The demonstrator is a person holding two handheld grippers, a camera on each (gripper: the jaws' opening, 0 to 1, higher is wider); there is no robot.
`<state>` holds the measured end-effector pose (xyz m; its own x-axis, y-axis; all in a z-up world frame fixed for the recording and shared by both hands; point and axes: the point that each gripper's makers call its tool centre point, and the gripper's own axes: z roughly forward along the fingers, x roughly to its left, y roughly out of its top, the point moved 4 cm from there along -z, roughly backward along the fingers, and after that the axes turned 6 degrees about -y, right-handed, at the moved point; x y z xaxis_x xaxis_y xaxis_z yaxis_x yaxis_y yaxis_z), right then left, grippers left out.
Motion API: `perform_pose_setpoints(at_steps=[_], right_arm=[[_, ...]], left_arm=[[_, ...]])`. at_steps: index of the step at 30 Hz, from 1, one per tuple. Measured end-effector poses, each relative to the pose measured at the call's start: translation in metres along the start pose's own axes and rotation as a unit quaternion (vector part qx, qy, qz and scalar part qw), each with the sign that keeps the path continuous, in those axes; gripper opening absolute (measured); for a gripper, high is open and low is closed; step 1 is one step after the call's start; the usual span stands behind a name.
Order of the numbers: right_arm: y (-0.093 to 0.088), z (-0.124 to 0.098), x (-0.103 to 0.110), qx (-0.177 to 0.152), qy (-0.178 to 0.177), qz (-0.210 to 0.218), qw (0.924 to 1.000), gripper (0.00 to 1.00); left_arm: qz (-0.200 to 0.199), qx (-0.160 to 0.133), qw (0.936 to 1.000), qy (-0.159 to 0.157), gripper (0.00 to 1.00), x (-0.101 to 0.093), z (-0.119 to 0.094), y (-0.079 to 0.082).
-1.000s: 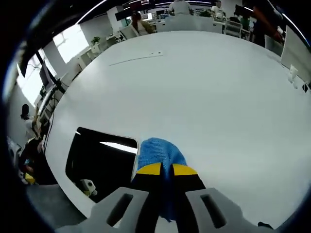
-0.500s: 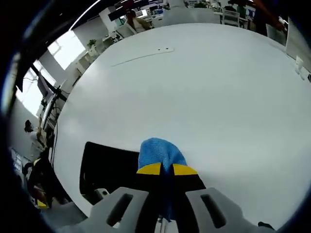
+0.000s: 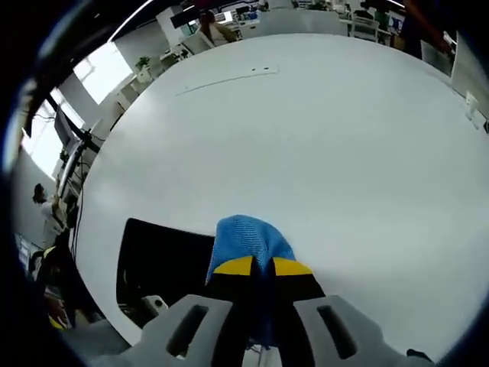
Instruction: Wipe the mirror surface with the cleaning cloth until all visible marks leave the cleaned area.
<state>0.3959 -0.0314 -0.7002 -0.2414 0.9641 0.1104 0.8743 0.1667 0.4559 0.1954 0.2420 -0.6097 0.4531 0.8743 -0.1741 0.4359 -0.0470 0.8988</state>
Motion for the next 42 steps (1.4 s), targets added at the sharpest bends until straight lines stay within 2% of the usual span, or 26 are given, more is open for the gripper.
perform_pose_setpoints(at_steps=[7, 14, 23, 30, 32, 34, 42], right_arm=[[0.002, 0.002, 0.002, 0.006, -0.005, 0.020, 0.9998, 0.01], [0.002, 0.001, 0.010, 0.010, -0.006, 0.016, 0.9998, 0.01], [0.004, 0.006, 0.030, 0.020, 0.002, 0.019, 0.9996, 0.01], [0.012, 0.022, 0.041, 0.028, 0.007, 0.023, 0.9993, 0.01], [0.010, 0.019, 0.047, 0.030, 0.010, 0.025, 0.9992, 0.01], [0.014, 0.027, 0.050, 0.032, 0.011, 0.022, 0.9992, 0.01], [0.010, 0.023, 0.072, 0.035, 0.016, 0.016, 0.9991, 0.01]], left_arm=[[-0.003, -0.001, 1.0000, -0.002, 0.99, 0.003, -0.003, -0.001], [-0.003, 0.002, 0.9999, -0.010, 0.99, 0.007, 0.000, -0.003], [-0.001, 0.005, 0.9997, -0.024, 0.99, 0.010, 0.003, -0.002], [0.002, 0.006, 0.9995, -0.031, 0.99, 0.011, 0.005, -0.001], [0.011, 0.008, 0.9997, -0.021, 0.99, 0.014, 0.005, -0.002], [0.014, 0.004, 0.9998, -0.011, 0.99, 0.018, 0.005, -0.001], [0.007, 0.010, 0.9998, -0.018, 0.99, 0.020, 0.006, -0.005]])
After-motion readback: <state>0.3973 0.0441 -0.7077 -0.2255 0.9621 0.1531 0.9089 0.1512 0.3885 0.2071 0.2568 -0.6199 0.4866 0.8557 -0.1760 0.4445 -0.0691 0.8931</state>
